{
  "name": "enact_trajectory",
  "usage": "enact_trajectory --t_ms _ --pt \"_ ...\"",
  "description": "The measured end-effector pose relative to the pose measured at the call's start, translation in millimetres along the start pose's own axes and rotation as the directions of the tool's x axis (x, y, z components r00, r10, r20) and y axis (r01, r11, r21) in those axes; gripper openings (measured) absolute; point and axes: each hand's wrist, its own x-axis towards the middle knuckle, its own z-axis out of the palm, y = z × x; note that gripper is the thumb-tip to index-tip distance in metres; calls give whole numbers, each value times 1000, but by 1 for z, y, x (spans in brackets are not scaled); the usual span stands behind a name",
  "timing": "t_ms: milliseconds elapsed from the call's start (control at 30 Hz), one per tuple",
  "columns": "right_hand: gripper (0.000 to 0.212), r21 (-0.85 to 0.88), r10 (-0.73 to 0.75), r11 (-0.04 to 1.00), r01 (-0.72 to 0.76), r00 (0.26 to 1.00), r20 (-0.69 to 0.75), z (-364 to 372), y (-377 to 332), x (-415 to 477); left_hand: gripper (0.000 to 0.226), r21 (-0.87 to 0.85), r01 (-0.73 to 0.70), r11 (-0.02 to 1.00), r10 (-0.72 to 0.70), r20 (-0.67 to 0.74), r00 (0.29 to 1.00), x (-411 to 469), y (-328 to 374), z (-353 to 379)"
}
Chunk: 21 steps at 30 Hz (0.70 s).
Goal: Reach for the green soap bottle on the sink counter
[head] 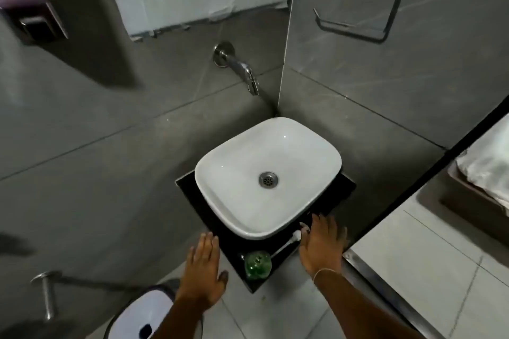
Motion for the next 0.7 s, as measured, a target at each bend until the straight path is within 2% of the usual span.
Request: enact_trajectory --t_ms 67,133,233,333,467,533,600,700 --pt "41 -12 91 996 -90 990 103 13 1 -7 88 0 15 1000 -15 129 991 -1 7 22" --pt "38 -38 211 977 -208 950 228 27 4 -8 92 -36 30 999 -23 171 985 -2 15 41" --pt "49 52 353 914 -402 852 386 39 2 7 96 -112 54 992 -35 169 985 7 25 55" --pt "61 171 447 794 -583 751 486 46 0 25 98 -152 64 986 -46 117 992 17 31 59" --pt "67 199 508 672 -713 640 576 53 0 45 87 -184 47 982 -34 76 997 26 33 60" --pt "60 292 510 541 -789 584 632 61 2 51 80 -209 45 977 -34 57 998 27 32 61" --pt "53 380 476 418 -825 556 682 67 5 51 74 -230 40 972 -32 39 999 28 29 63" --pt "51 457 450 298 -838 545 707 69 9 51 67 -241 37 970 -34 16 999 30 26 66"
